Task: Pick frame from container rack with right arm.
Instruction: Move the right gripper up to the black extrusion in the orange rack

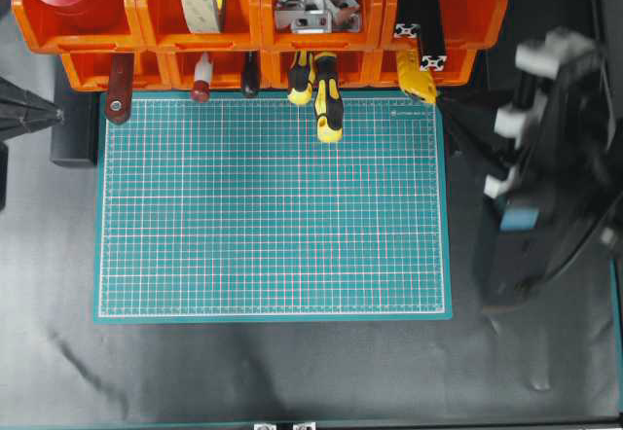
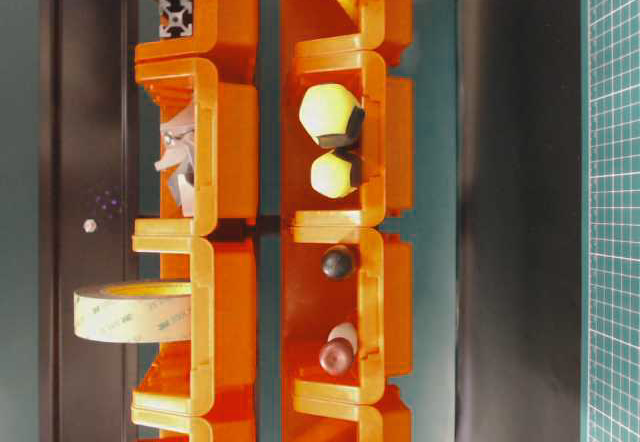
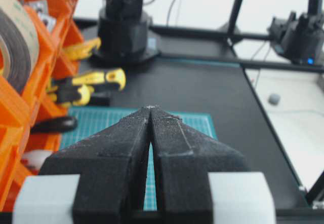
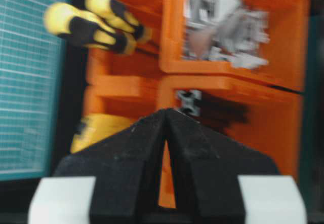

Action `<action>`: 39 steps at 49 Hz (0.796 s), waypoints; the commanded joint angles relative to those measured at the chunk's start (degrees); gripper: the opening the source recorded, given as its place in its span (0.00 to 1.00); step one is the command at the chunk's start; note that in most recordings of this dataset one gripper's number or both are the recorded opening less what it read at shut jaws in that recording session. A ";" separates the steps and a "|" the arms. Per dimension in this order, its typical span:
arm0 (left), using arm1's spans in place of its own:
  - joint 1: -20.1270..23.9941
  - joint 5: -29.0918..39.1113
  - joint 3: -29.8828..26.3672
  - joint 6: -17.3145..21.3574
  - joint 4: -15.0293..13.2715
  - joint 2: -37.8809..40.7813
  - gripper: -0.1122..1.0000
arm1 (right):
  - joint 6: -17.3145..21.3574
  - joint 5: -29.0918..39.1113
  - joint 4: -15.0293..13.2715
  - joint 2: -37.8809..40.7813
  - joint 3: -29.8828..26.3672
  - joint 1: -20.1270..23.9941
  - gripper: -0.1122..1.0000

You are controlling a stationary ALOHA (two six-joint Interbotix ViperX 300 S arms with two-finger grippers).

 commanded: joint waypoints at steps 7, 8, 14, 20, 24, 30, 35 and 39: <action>0.09 0.79 -1.76 -0.18 0.18 -0.53 0.11 | 1.14 6.68 -7.56 2.90 0.62 1.93 0.10; 0.18 0.70 -1.76 -0.18 0.18 -0.62 0.11 | 1.14 6.59 -7.56 2.90 0.62 2.02 0.10; 0.18 0.79 -1.67 -0.18 0.18 -0.62 0.11 | 1.23 6.50 -7.56 3.16 1.14 2.46 0.12; 0.26 0.79 -1.58 -0.18 0.18 -0.62 0.11 | 1.23 6.50 -7.56 3.34 1.67 2.64 0.22; 0.26 0.79 -1.32 -0.18 0.18 -0.62 0.11 | 1.32 6.33 -7.56 3.43 1.76 2.64 0.38; 0.44 0.70 -1.14 -0.18 0.18 -0.53 0.11 | 1.32 5.36 -7.73 3.52 3.16 2.29 0.68; 0.97 0.53 -1.14 -0.18 0.18 -0.44 0.11 | 1.49 4.92 -7.91 4.04 5.36 1.05 0.85; 1.14 0.53 -1.14 -0.18 0.18 -0.53 0.11 | 1.49 4.66 -8.09 4.57 6.15 0.00 0.87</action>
